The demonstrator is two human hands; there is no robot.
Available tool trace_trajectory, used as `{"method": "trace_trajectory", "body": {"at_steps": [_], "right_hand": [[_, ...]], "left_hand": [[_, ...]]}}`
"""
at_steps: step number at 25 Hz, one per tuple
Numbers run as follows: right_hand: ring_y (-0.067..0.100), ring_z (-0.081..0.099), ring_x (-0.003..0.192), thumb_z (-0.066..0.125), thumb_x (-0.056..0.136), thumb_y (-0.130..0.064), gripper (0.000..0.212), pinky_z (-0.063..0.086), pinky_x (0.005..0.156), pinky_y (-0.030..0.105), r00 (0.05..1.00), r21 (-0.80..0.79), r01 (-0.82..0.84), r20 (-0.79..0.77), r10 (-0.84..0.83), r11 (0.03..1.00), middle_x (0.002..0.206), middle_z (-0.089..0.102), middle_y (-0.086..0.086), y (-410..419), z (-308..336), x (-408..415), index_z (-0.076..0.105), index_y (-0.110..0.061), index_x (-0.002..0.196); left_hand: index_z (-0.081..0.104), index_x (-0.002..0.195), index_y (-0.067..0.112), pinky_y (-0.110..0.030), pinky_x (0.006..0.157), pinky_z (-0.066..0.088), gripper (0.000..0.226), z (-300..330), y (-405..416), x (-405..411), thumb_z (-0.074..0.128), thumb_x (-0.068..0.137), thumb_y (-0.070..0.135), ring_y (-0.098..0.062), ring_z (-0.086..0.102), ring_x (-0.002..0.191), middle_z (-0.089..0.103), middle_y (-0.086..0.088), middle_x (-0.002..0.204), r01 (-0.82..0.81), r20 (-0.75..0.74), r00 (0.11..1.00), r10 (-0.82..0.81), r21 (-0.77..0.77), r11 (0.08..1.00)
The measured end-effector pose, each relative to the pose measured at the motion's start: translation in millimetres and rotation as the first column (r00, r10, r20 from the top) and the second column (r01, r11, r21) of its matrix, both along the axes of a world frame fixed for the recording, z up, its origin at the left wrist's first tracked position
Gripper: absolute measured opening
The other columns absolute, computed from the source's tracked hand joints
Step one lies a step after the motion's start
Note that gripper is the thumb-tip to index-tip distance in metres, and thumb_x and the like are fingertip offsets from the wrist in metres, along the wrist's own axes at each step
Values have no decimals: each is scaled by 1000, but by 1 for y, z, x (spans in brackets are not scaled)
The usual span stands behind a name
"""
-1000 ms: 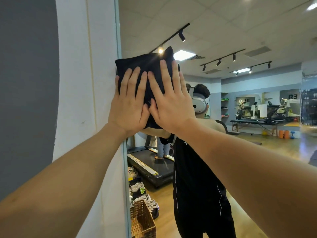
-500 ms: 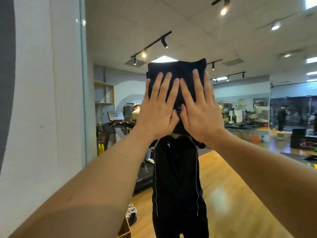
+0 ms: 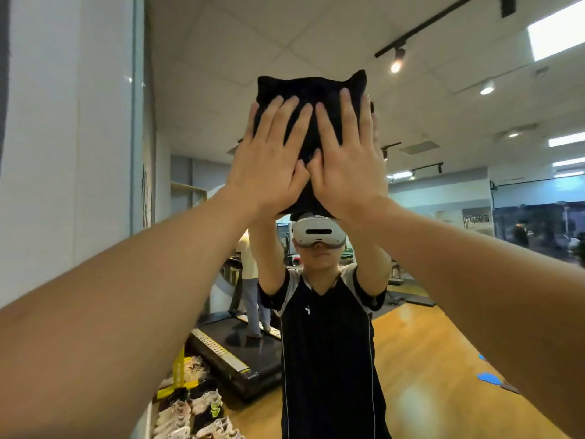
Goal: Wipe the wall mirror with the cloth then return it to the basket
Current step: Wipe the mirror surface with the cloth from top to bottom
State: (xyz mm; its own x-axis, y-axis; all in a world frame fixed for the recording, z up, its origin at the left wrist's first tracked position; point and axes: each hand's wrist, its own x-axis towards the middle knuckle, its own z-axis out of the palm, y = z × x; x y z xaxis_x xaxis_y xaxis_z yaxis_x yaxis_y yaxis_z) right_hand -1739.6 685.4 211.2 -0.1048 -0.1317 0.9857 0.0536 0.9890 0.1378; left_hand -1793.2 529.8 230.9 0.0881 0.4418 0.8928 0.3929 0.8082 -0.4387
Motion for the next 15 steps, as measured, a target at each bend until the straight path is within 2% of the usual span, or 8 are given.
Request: {"method": "trace_trajectory", "body": {"at_steps": [4,8,15], "right_hand": [[44,5,159,21,99,-46,72,6,130,55,997,128,-61,52,55,990,171,13,22,-22,-22,-9,27,-13,163],[44,6,159,27,101,-44,69,7,130,56,991,186,-116,93,100,976,171,15,22,-21,-66,-8,30,-13,163],[44,2,159,37,105,-37,64,11,130,57,981,212,-127,172,91,969,172,10,22,63,-145,25,27,-14,164]], "left_hand": [[23,161,5,-60,125,18,69,-46,-25,-13,39,100,33,-37,17,156,23,-21,165,57,28,998,-61,128,990],[21,161,5,-56,128,12,71,-100,-25,-7,44,100,33,-37,15,156,20,-21,167,1,89,996,-17,183,983],[18,161,3,-63,124,17,79,-184,57,36,44,93,31,-39,9,157,15,-23,168,19,243,968,-62,177,984]]}}
